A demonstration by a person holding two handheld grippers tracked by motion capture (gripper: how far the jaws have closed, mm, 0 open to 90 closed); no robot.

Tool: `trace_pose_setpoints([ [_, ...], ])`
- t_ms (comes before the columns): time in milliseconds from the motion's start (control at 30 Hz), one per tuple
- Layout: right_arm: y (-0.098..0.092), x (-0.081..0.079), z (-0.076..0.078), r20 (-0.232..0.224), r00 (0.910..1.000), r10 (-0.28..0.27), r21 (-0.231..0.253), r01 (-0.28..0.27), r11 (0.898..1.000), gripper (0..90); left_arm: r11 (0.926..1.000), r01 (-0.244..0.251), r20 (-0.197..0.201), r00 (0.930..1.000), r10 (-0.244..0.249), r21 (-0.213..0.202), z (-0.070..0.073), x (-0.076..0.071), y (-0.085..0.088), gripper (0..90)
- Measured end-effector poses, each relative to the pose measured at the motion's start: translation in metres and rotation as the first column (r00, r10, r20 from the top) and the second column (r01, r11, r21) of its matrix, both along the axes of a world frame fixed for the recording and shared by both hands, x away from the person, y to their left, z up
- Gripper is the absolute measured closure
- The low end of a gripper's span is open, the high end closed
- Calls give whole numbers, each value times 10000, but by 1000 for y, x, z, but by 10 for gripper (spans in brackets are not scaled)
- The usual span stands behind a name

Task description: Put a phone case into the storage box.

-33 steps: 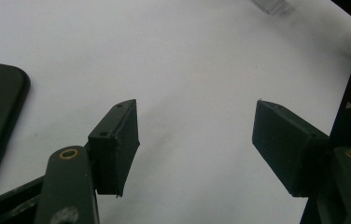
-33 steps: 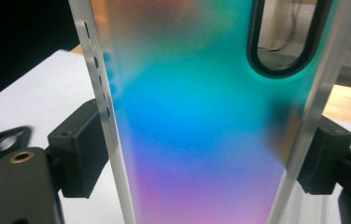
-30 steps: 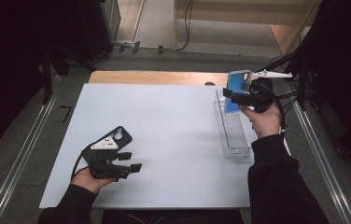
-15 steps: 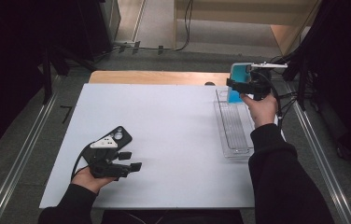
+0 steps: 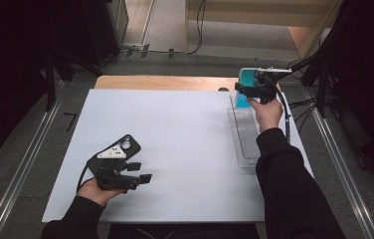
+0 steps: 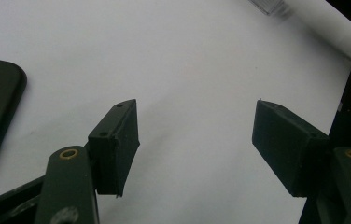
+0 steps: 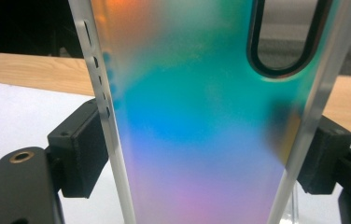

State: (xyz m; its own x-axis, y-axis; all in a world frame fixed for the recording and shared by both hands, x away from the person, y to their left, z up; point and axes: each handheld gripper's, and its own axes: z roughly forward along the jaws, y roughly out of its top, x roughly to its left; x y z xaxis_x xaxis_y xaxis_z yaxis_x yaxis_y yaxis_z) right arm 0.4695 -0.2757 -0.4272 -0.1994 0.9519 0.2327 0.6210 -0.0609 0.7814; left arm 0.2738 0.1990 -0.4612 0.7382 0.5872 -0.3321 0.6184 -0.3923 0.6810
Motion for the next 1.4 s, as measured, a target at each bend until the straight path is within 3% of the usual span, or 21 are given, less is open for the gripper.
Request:
trace_pose_setpoints([
  [133,1,6,-11,-332,9994,-102,-207,95,9997,163,10000,-15,28,10000,15,17,0,0,0,319],
  [367,0,14,-21,-144,9996,-223,-291,219,9993,160,10000,76,-24,10000,-76,53,-1,1,-1,319],
  [533,4,17,-29,-528,9985,-167,-544,138,9984,156,10000,26,-37,10000,-26,-1,-2,1,-1,319],
  [633,5,19,-31,-526,9985,-141,-496,115,9987,156,10000,35,-45,10000,-35,36,-2,1,-1,319],
  [767,8,21,-33,-602,9981,-145,-777,98,9969,155,9999,104,-41,9999,-104,40,-1,1,-2,319],
  [833,9,22,-35,-601,9981,-138,-703,96,9975,118,9999,126,-53,9999,-126,68,-2,1,-2,320],
  [1033,9,22,-34,-668,9977,-151,-691,104,9976,74,9999,103,-55,9999,-103,23,-2,1,-1,320],
  [1100,8,22,-33,-715,9972,-236,-644,190,9977,3,9999,115,-67,9999,-115,38,-2,1,-2,319],
  [1400,8,14,-20,-1152,9933,66,-527,-128,9985,0,10000,27,-76,10000,-28,-93,-1,2,0,319],
])
